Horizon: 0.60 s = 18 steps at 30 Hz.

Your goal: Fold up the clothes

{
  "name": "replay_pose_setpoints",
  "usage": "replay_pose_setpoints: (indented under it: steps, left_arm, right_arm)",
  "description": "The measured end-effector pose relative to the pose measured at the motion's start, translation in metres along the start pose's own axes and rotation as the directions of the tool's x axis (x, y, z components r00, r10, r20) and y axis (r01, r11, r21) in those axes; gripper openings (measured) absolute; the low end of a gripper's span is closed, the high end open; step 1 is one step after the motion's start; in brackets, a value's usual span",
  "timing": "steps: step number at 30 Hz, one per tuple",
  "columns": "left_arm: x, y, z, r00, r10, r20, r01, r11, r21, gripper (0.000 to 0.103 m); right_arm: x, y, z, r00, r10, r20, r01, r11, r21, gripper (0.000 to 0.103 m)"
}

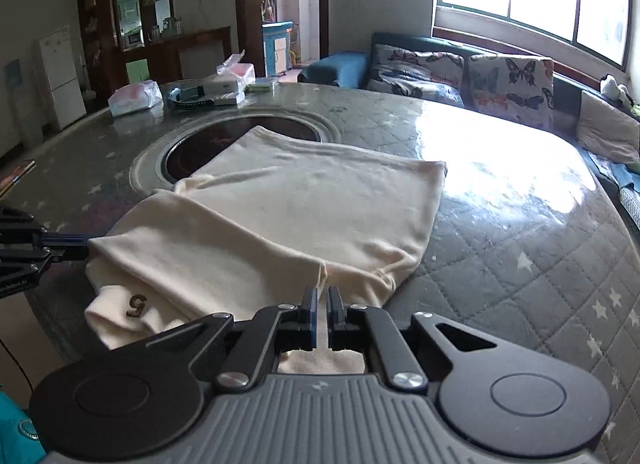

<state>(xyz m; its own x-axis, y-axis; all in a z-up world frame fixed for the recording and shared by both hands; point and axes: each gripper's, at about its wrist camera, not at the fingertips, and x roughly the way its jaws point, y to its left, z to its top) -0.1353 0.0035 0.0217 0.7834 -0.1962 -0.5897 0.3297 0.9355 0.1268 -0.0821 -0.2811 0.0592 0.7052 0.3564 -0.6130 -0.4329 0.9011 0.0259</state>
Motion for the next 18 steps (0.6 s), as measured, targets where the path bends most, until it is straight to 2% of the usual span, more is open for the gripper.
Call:
replay_pose_setpoints:
  steps: [4,10,13,15,18]
  left_arm:
    - [0.008,0.004,0.024,0.999,-0.021,0.034,0.022,0.999,-0.041,0.008]
    - [0.046,-0.006,0.052,0.995,-0.086,0.051,0.09,0.993,-0.074,0.008]
    - [0.066,-0.004,0.056,0.997,-0.079,0.025,0.081,0.992,-0.094,0.009]
    - [0.075,0.002,0.052,0.999,-0.047,-0.014,0.045,0.993,-0.108,0.009]
    - [0.072,0.016,0.042,0.999,-0.041,-0.033,0.036,0.99,-0.137,0.009]
  right_arm:
    - [0.013,0.0,-0.003,1.0,0.022,-0.023,-0.022,1.0,-0.003,0.008]
    - [0.036,0.014,0.0,0.997,0.072,-0.039,-0.074,0.996,-0.041,0.008]
    - [0.046,0.016,-0.001,0.995,0.079,-0.055,-0.081,0.996,-0.042,0.008]
    - [0.052,0.014,-0.005,0.995,0.072,-0.075,-0.075,0.997,-0.031,0.009]
    - [0.056,0.01,-0.011,0.993,0.071,-0.089,-0.073,0.997,-0.019,0.009]
